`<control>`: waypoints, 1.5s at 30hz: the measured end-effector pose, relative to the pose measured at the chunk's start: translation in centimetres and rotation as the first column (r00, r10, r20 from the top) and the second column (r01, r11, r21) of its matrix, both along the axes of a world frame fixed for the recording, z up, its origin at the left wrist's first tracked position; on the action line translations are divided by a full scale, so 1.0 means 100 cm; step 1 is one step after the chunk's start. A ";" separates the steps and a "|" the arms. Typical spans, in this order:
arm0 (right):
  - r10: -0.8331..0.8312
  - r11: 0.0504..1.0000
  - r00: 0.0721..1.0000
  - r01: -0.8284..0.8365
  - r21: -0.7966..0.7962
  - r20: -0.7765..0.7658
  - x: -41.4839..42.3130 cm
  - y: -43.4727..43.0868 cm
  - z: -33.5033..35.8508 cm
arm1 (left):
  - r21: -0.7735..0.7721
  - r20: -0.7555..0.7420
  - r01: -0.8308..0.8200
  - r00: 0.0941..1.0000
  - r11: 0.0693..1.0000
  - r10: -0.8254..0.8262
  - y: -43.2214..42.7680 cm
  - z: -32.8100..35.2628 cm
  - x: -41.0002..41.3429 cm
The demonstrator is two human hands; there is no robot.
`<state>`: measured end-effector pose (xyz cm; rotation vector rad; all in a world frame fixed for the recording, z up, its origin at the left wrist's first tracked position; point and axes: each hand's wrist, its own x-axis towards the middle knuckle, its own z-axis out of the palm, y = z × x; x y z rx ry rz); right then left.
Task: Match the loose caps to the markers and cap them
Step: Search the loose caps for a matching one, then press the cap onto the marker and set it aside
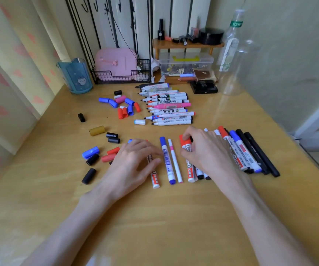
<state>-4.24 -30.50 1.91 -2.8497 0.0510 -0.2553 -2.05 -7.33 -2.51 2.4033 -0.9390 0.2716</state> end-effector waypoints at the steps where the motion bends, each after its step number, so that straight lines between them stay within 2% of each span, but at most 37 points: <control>1: 0.003 1.000 1.000 -0.003 0.007 -0.004 0.001 -0.001 0.000 | 0.042 0.008 0.007 1.000 0.999 -0.008 -0.002 -0.001 0.000; 4: 0.023 0.999 1.000 -0.024 0.040 0.012 0.002 -0.005 -0.002 | 0.108 0.014 0.042 0.999 0.993 -0.044 -0.009 -0.003 -0.003; 10: 0.058 0.990 0.997 -0.064 0.122 0.054 0.006 -0.011 -0.004 | 0.119 -0.028 0.117 0.993 0.986 -0.114 -0.014 0.000 -0.006; 26: 0.047 0.994 0.984 -0.062 0.085 0.170 0.008 -0.013 -0.005 | 0.108 -0.008 0.077 0.997 0.991 -0.077 -0.011 -0.005 -0.003; 31: 0.038 0.993 0.978 -0.060 0.102 0.203 0.014 -0.012 -0.013 | 0.101 0.026 0.010 1.000 0.995 -0.013 -0.008 -0.003 -0.001; 45: 0.014 0.997 0.977 -0.031 0.075 0.213 0.022 -0.014 -0.022 | 0.098 0.017 0.010 1.000 0.995 -0.012 -0.003 -0.003 0.000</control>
